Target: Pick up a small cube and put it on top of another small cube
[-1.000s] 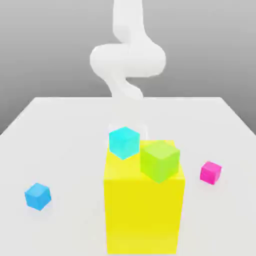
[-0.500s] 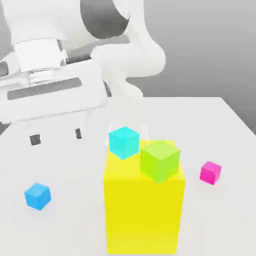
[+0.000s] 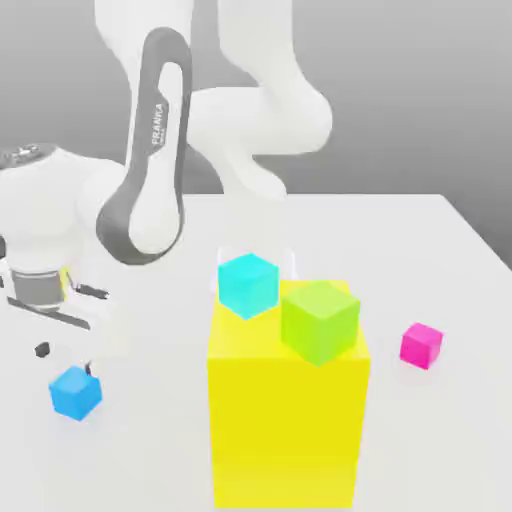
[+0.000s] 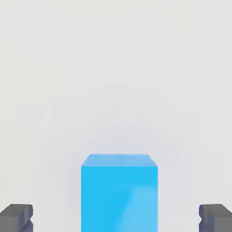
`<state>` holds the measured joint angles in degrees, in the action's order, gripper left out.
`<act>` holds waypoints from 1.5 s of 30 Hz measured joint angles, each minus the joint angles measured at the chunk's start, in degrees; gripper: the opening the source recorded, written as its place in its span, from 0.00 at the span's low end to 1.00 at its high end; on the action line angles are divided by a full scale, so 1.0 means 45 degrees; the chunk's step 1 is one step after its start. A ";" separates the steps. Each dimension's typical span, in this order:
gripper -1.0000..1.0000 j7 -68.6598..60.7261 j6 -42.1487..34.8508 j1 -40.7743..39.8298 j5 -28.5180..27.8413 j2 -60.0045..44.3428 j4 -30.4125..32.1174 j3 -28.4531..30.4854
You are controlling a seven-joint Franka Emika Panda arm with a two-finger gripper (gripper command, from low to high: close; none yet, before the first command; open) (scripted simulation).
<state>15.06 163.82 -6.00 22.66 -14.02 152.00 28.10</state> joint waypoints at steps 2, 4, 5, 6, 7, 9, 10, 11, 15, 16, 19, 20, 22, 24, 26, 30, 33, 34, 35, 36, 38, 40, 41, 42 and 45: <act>0.50 -0.0621 0.0375 -0.0607 0.0812 -0.0568 -0.0167 -0.0775; 0.50 -0.1238 0.0761 -0.1298 0.1620 -0.1148 -0.0336 -0.1638; 0.50 -0.1528 0.0962 -0.1682 0.1998 -0.1439 -0.0417 -0.2103; 0.00 -0.1758 0.1092 -0.1931 0.2294 -0.1649 -0.0478 -0.2413; 0.00 -0.1758 0.1092 -0.1931 0.2294 -0.1649 -0.0478 -0.2413; 0.00 -0.1752 0.1085 -0.1932 0.2288 -0.1649 -0.0478 -0.2414; 0.00 -0.1746 0.1077 -0.1933 0.2281 -0.1648 -0.0479 -0.2414; 0.00 -0.1739 0.1069 -0.1934 0.2275 -0.1648 -0.0479 -0.2414; 0.00 -0.1236 0.0803 -0.1454 0.1618 -0.1203 -0.0348 -0.1797; 0.00 -0.0935 0.0630 -0.1159 0.1221 -0.0931 -0.0269 -0.1419; 0.00 0.0044 0.0093 -0.0359 -0.0069 -0.0074 -0.0012 -0.0343; 0.00 0.0353 -0.0096 -0.0110 -0.0478 0.0207 0.0072 -0.0005; 0.00 0.0975 -0.0448 0.0284 -0.1295 0.0760 0.0248 0.0564; 0.00 0.1340 -0.0917 0.0506 -0.1857 0.1023 0.0038 0.0787; 0.00 0.1373 -0.1535 0.0656 -0.2089 0.0907 -0.0700 0.0694; 0.00 0.0877 -0.2900 0.0982 -0.2208 0.0646 -0.2242 0.0183; 0.00 -0.0555 -0.4812 0.1523 -0.2141 0.0713 -0.3760 -0.0802; 0.00 -0.1011 -0.5431 0.1713 -0.2164 0.0768 -0.4210 -0.1099; 0.00 -0.1447 -0.6043 0.1914 -0.2213 0.0831 -0.4650 -0.1375; 0.00 -0.1865 -0.6650 0.2110 -0.2289 0.0903 -0.5082 -0.1649; 0.00 -0.2679 -0.7851 0.2531 -0.2505 0.1089 -0.5913 -0.2165; 0.00 -0.3625 -0.8964 0.3084 -0.2798 0.1545 -0.6445 -0.2672; 0.00 -0.4109 -0.9500 0.3436 -0.2987 0.1839 -0.6662 -0.2952; 0.00 -0.4605 -1.0048 0.3834 -0.3213 0.2168 -0.6877 -0.3155; 0.00 -0.5878 -1.1336 0.4885 -0.3972 0.3275 -0.7229 -0.3591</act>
<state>-11.40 112.81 15.98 4.79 0.72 119.47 11.94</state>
